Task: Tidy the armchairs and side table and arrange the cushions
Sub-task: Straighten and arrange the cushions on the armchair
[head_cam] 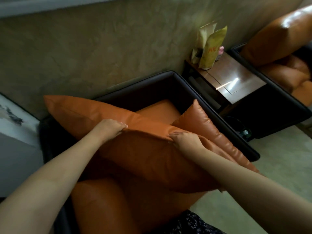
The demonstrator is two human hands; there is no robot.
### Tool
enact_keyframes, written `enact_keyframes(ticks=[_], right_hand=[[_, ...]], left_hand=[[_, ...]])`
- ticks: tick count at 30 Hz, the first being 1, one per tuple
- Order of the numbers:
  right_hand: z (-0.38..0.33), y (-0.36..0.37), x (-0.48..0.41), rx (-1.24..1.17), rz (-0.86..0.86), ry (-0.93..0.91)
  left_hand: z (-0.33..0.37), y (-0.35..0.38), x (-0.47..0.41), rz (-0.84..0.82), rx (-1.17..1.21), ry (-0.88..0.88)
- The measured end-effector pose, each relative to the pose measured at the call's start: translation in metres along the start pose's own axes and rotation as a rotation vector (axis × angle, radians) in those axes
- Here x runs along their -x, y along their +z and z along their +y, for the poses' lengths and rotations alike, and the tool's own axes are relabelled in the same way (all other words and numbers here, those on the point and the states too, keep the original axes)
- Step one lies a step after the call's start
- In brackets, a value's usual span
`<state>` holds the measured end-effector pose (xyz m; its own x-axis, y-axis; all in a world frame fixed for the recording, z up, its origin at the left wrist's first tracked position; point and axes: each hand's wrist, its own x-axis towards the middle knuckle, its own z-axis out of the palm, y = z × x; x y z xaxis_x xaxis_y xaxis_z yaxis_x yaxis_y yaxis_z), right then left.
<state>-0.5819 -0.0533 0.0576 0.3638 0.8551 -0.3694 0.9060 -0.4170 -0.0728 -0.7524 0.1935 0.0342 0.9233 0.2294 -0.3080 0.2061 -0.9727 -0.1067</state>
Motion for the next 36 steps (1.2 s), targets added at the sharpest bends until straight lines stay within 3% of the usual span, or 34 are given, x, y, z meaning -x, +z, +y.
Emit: enact_keyframes(ticks=[7,15,26,31,36], right_hand=[[0.015,-0.059,0.001,0.003,0.085,0.078],[0.019,-0.129,-0.028,-0.142,0.261,-0.080],[0.027,-0.246,-0.120,-0.074,0.587,-0.126],[0.042,-0.254,-0.164,-0.104,0.556,-0.163],[0.056,-0.235,-0.205,-0.110,0.510,-0.184]], left_hand=[[0.002,-0.060,0.024,0.042,-0.159,0.047],[-0.022,-0.109,0.050,0.218,-0.092,-0.218],[-0.072,-0.199,0.033,0.344,-0.101,-0.443],[-0.079,-0.195,0.003,0.360,-0.103,-0.439],[-0.083,-0.174,-0.029,0.274,-0.038,-0.456]])
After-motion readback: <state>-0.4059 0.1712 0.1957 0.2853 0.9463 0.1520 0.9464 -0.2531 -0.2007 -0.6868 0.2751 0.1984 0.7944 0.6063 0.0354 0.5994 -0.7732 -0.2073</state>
